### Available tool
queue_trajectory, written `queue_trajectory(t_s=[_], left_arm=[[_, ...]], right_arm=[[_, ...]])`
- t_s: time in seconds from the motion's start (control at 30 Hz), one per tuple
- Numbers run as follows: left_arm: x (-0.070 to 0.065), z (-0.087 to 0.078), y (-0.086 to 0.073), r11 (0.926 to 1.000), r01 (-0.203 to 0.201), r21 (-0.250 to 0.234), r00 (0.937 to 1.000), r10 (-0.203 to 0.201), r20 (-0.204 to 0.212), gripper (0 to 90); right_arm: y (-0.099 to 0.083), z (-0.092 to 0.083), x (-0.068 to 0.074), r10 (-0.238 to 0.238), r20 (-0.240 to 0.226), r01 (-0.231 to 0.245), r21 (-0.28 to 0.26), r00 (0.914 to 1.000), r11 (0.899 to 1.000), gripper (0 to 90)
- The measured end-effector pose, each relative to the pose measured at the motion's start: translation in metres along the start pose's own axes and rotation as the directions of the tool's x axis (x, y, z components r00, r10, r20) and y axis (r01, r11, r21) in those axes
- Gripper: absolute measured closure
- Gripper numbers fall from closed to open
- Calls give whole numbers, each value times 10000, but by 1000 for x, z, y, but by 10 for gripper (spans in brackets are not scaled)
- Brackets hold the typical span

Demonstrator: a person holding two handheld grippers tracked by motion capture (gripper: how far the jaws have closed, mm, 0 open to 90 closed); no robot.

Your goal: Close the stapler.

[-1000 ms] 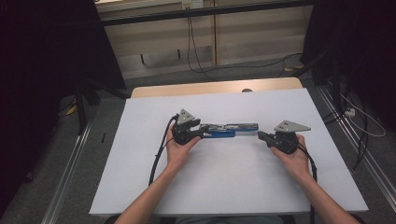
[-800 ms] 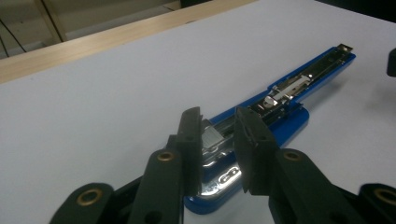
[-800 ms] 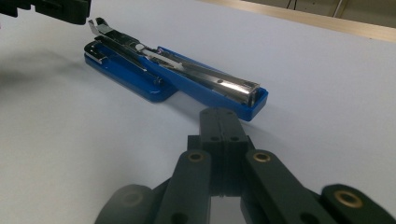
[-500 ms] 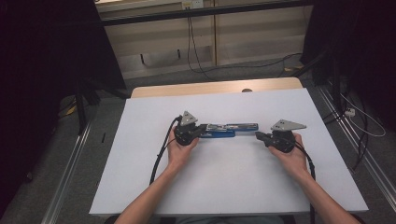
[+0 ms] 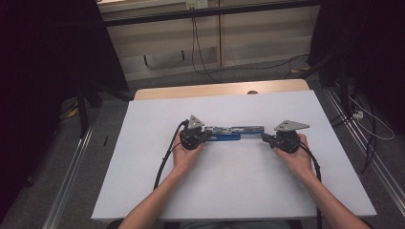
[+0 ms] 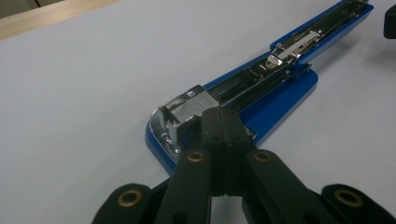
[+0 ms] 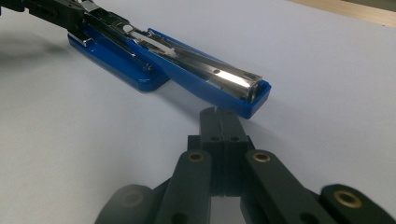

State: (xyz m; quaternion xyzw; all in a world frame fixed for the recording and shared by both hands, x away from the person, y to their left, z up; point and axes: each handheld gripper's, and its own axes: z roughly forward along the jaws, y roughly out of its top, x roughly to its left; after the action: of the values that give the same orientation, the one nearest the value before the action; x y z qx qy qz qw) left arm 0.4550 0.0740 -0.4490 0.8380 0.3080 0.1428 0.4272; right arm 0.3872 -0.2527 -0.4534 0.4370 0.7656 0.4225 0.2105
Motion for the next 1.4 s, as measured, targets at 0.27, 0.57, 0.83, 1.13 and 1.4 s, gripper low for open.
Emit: queue_trajectory(t_s=[0.27,0.57,0.83,1.13,1.4], left_arm=[[-1,0,0,9998,-183,31,9998,184,-79,900],[-1,0,0,9998,-173,40,9997,173,-144,900],[2,-2,-1,10000,-2,27,10000,3,-94,900],[2,-2,-1,10000,-3,44,9999,4,-112,900],[0,-1,-1,10000,-33,23,9998,33,-198,900]], right_arm=[[-1,3,3,-187,4,186,487,9998,9986,900],[9,6,5,-234,-58,238,720,9997,9971,900],[9,17,10,-446,-56,449,1540,9990,9870,900],[11,18,3,-110,222,69,1768,9997,9842,900],[12,23,1,92,281,-136,1612,9996,9868,900]])
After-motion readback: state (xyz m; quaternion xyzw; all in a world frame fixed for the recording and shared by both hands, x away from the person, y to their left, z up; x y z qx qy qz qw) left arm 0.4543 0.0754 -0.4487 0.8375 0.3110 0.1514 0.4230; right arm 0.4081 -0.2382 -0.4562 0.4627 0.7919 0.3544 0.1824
